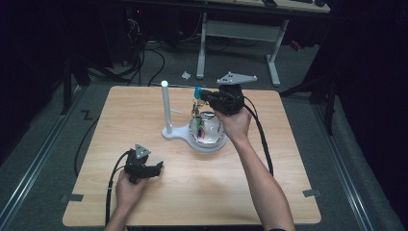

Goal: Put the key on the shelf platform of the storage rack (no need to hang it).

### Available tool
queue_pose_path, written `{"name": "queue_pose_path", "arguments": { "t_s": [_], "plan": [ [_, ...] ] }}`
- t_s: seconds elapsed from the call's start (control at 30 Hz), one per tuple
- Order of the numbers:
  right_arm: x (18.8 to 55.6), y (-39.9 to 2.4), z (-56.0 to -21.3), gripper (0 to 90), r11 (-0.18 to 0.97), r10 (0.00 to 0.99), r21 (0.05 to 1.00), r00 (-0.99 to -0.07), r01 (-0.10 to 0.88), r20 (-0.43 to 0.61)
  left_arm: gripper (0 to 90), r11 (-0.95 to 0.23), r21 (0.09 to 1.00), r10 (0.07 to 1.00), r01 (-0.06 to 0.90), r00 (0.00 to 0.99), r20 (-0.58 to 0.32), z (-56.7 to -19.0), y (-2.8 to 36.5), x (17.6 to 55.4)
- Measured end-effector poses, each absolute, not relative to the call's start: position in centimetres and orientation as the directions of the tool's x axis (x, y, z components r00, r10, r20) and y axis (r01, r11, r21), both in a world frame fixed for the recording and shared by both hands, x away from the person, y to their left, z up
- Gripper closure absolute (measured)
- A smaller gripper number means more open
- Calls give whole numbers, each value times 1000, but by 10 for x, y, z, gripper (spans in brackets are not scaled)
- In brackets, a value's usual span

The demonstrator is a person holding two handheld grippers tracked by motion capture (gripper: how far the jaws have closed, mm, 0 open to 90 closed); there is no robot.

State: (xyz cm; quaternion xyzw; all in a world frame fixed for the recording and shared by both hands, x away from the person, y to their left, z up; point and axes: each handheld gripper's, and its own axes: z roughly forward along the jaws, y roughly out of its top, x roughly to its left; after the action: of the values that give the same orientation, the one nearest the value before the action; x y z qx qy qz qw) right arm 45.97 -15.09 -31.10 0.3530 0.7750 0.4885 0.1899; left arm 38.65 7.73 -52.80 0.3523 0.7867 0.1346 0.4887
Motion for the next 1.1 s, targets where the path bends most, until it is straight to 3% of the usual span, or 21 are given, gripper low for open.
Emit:
{"name": "queue_pose_path", "arguments": {
  "t_s": [1.1],
  "plan": [
    [463, -172, -381, 864, 252, 751, 839, -645, 482, 144, 210, 717, 555, 685, 422, -276, -675, -528, 77, 387]
  ]
}}
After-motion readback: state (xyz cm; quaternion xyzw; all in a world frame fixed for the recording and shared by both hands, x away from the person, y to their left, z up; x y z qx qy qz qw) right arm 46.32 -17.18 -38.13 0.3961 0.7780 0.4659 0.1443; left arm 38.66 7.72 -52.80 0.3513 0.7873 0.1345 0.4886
